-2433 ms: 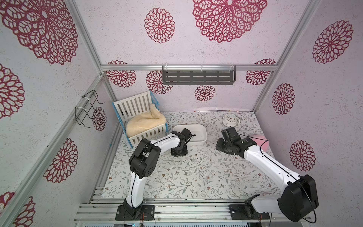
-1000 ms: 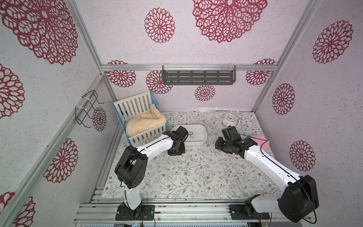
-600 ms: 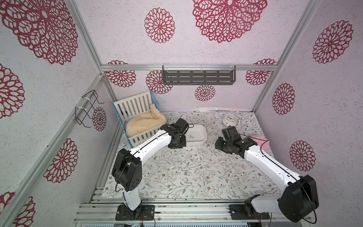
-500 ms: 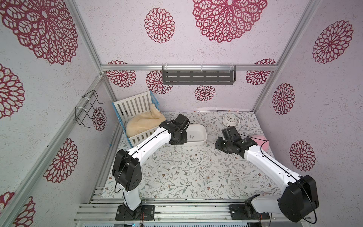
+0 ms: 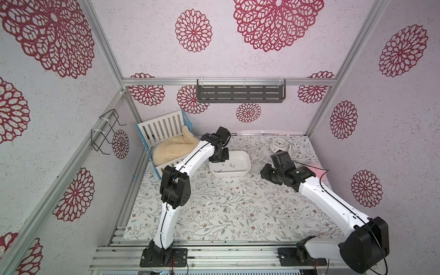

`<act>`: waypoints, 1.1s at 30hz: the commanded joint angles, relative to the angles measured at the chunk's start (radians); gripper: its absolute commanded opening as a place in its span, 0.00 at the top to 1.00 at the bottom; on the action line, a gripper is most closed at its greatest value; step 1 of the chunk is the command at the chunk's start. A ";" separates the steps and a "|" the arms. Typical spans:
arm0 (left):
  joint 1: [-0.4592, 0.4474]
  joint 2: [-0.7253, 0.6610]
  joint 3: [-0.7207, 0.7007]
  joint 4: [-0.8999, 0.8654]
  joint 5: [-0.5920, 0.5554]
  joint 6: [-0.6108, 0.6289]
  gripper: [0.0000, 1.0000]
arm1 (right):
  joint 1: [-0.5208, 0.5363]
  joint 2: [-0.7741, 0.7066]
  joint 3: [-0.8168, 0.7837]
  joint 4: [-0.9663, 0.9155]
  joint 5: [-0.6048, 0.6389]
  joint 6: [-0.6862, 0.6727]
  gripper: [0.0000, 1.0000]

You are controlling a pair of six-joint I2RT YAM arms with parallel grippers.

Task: Put the screws on the desktop into the storage box
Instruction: Place the screw in the storage box.

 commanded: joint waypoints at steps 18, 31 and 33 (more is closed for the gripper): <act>0.031 0.171 0.119 -0.059 0.053 0.041 0.80 | -0.004 0.019 0.003 0.049 -0.039 -0.013 0.64; 0.037 0.143 0.106 -0.058 0.054 0.050 0.76 | 0.002 0.011 0.017 0.036 -0.040 -0.010 0.64; 0.038 0.097 0.099 -0.056 0.051 0.045 0.75 | 0.006 0.020 0.019 0.036 -0.049 -0.013 0.64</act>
